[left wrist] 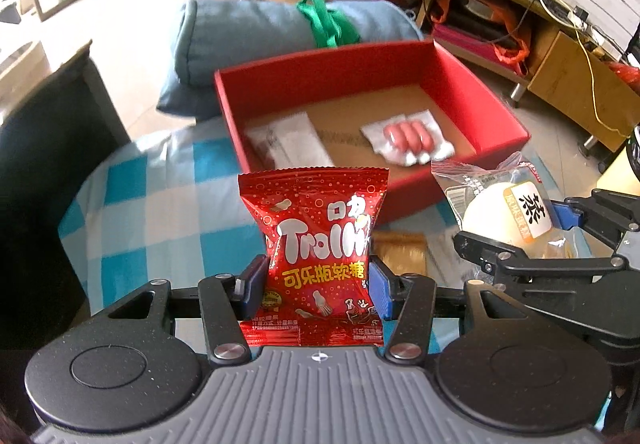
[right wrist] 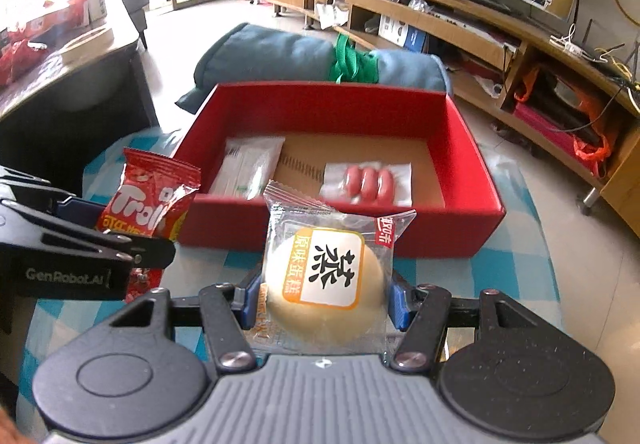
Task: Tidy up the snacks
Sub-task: 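Lower the Trolli bag and bun bag into the red tray and release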
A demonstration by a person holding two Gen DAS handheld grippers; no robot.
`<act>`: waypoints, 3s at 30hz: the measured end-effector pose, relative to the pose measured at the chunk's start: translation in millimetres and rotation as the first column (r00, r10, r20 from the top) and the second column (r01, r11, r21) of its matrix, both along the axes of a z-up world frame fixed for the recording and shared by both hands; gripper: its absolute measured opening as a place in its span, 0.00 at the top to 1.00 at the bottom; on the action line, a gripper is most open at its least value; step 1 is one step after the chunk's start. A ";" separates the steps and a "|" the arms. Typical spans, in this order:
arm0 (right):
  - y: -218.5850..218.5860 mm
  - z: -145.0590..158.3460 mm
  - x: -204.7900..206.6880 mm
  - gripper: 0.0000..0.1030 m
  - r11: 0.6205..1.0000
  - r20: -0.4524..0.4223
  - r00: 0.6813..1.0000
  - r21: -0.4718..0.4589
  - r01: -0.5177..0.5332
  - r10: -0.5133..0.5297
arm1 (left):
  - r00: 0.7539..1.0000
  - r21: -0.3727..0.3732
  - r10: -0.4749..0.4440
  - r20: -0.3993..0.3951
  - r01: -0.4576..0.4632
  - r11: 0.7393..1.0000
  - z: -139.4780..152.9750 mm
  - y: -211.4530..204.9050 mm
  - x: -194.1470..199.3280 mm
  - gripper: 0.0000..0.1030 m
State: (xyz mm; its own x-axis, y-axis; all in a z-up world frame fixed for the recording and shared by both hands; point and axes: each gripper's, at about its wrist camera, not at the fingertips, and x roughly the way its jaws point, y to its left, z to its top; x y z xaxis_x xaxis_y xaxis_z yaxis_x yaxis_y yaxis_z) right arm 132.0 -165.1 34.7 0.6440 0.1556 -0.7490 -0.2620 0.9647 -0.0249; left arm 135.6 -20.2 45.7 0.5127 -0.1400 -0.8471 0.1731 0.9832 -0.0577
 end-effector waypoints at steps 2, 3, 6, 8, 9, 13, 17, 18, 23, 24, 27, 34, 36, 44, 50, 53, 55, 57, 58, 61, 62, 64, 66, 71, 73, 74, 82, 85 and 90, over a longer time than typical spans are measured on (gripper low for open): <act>-2.5 4.2 6.7 0.44 1.000 0.016 1.000 0.001 0.008 -0.008 | 1.000 0.002 0.003 0.011 -0.003 1.000 3.7 -2.2 5.8 0.42; -4.2 6.0 10.3 0.44 1.000 0.023 1.000 -0.001 0.013 -0.013 | 1.000 0.004 0.005 0.017 -0.005 1.000 5.4 -3.5 9.3 0.42; -9.8 8.8 21.2 0.44 1.000 0.035 0.999 -0.002 0.026 -0.026 | 1.000 0.014 0.011 0.029 -0.011 1.000 8.2 -5.8 18.9 0.42; -13.1 9.6 29.0 0.44 0.999 0.037 0.999 0.000 0.036 -0.036 | 0.999 0.017 0.013 0.031 -0.014 1.000 9.0 -6.9 26.8 0.42; -14.0 9.5 33.2 0.44 0.999 0.037 0.999 0.000 0.036 -0.036 | 0.999 0.018 0.015 0.032 -0.015 1.000 9.0 -7.4 30.9 0.42; -13.6 7.2 48.5 0.44 0.999 0.039 0.999 0.000 0.033 -0.033 | 0.999 0.027 0.023 0.037 -0.024 0.999 8.1 -8.9 45.9 0.42; -10.8 4.4 67.0 0.44 1.000 0.048 0.999 -0.003 0.023 -0.023 | 0.998 0.032 0.043 0.038 -0.044 0.999 4.9 -8.8 62.2 0.42; -10.4 3.8 71.5 0.44 1.000 0.052 0.998 -0.005 0.021 -0.021 | 0.998 0.031 0.049 0.038 -0.050 0.998 3.9 -8.5 66.5 0.42; -10.5 1.2 90.9 0.44 1.000 0.069 0.997 -0.009 0.020 -0.019 | 0.997 0.038 0.071 0.040 -0.072 0.997 -0.8 -7.6 84.4 0.42; -10.5 -0.2 93.9 0.44 1.000 0.069 0.997 -0.012 0.020 -0.019 | 0.996 0.040 0.074 0.039 -0.076 0.996 -2.4 -7.7 87.6 0.42; -11.3 -7.3 105.8 0.44 1.000 0.059 0.998 -0.015 0.024 -0.023 | 0.996 0.049 0.084 0.029 -0.085 0.995 -8.3 -8.6 96.7 0.42; -8.8 -24.3 132.2 0.44 1.000 0.025 1.000 -0.014 0.016 -0.015 | 0.996 0.045 0.086 0.010 -0.086 0.995 -18.9 -11.5 114.3 0.56; -7.1 -28.0 137.7 0.44 1.000 0.020 1.000 -0.019 0.014 -0.014 | 0.996 0.045 0.093 0.000 -0.093 0.995 -23.3 -10.3 116.9 0.55; -7.0 -28.5 139.9 0.39 0.999 0.018 1.000 -0.031 0.017 -0.016 | 0.996 0.055 0.088 0.028 -0.089 0.994 -18.5 -11.7 113.3 0.28; -10.6 -16.7 132.7 0.37 0.999 0.047 0.999 -0.036 0.029 -0.027 | 0.995 0.048 0.090 0.040 -0.092 0.995 -12.0 -13.6 108.3 0.24; -11.4 -8.3 128.9 0.37 0.999 0.065 0.997 -0.035 0.032 -0.029 | 0.995 0.042 0.088 0.049 -0.091 0.995 -7.5 -13.8 104.4 0.22; -10.9 -5.2 127.1 0.37 0.999 0.072 0.997 -0.034 0.033 -0.031 | 0.994 0.041 0.092 0.058 -0.094 0.995 -4.4 -13.0 101.0 0.20; -11.1 2.4 120.3 0.37 0.999 0.084 0.996 -0.033 0.036 -0.033 | 0.994 0.044 0.092 0.065 -0.095 0.995 -1.7 -12.7 97.3 0.20; -11.7 4.1 116.8 0.37 0.999 0.086 0.996 -0.034 0.037 -0.034 | 0.993 0.046 0.094 0.068 -0.097 0.994 -0.9 -12.3 95.0 0.20; -14.2 7.9 105.0 0.37 0.999 0.087 0.996 -0.024 0.035 -0.033 | 0.993 0.043 0.095 0.069 -0.098 0.994 0.8 -11.8 87.8 0.20; -14.7 9.0 99.8 0.37 0.999 0.088 0.996 -0.023 0.033 -0.031 | 0.993 0.042 0.094 0.069 -0.097 0.994 1.2 -11.8 85.1 0.20; -16.0 11.4 88.8 0.37 0.999 0.092 0.995 -0.021 0.028 -0.025 | 0.993 0.043 0.094 0.070 -0.097 0.994 1.9 -12.2 78.8 0.20; -16.5 13.6 79.3 0.37 1.000 0.088 0.996 -0.020 0.019 -0.018 | 0.993 0.037 0.092 0.067 -0.095 0.995 2.5 -13.1 71.7 0.19; -15.9 18.6 62.4 0.37 1.000 0.095 0.995 -0.024 0.009 -0.007 | 0.995 0.039 0.082 0.059 -0.084 0.996 1.8 -17.9 54.5 0.18; -17.3 18.8 55.5 0.37 1.000 0.092 0.996 -0.016 0.010 -0.009 | 0.995 0.031 0.081 0.057 -0.083 0.996 2.1 -17.4 47.6 0.18; -17.9 18.1 52.5 0.37 1.000 0.088 0.996 -0.016 0.010 -0.009 | 0.995 0.028 0.082 0.057 -0.084 0.996 2.5 -16.7 44.3 0.18; -18.4 11.4 26.8 0.37 1.000 0.059 0.998 -0.021 -0.002 0.004 | 0.996 0.025 0.082 0.036 -0.083 0.996 -1.1 -12.4 19.0 0.18; -17.8 10.3 16.7 0.37 1.000 0.054 0.998 -0.021 -0.011 0.012 | 0.997 0.032 0.080 0.016 -0.081 0.996 -6.4 -11.8 7.7 0.18; -21.1 7.8 -2.6 0.37 1.000 0.029 1.000 -0.007 -0.012 0.012 | 0.997 0.048 0.067 -0.026 -0.066 0.997 -17.6 -8.8 -17.3 0.18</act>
